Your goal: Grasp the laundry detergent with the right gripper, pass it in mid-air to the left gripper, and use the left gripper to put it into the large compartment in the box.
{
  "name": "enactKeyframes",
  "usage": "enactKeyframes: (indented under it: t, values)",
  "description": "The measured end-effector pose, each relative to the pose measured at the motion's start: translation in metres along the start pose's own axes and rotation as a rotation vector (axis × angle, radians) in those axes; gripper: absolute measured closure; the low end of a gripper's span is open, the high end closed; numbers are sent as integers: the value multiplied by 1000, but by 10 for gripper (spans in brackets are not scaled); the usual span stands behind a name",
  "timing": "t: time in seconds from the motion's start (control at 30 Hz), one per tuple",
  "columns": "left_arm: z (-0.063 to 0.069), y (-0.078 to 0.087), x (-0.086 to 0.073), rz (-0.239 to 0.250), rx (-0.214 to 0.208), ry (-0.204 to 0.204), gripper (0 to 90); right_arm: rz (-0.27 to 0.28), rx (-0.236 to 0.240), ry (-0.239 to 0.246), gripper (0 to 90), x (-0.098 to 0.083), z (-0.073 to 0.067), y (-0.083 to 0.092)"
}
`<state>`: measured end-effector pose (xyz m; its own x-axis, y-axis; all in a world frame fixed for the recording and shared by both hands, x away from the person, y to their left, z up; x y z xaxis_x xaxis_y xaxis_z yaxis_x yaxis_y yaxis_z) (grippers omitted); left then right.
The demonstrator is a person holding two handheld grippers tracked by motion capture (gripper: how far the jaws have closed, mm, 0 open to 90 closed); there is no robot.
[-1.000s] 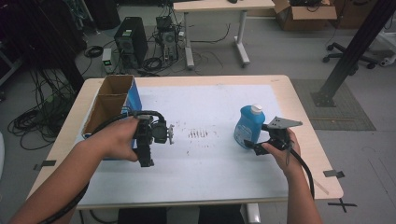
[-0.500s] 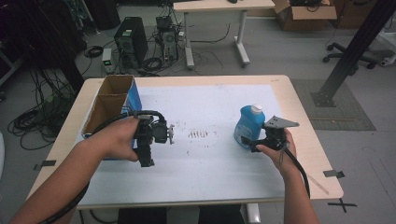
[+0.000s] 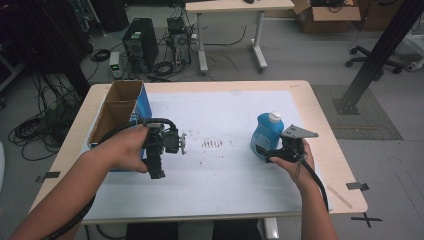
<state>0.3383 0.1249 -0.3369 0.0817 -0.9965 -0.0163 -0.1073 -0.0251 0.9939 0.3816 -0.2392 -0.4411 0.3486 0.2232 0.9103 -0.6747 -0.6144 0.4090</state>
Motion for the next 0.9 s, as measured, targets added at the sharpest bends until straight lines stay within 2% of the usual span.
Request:
enactKeyframes:
  t: [0.9]
  values:
    - [1,-1,0,-5,-7,-2,3,19,-57,-16,113,-4,-5,-3]
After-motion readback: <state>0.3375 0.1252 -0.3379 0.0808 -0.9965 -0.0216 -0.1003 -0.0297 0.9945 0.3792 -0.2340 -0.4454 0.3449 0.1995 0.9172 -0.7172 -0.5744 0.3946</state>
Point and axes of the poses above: each handheld gripper's, and its own axes: y roughly backward along the jaws, x roughly out of its top, z roughly to its right, the point moved 2 cm from there along -y, roughly forward along the jaws, and after that the axes turned 1 degree about z, right-handed, at the moved point
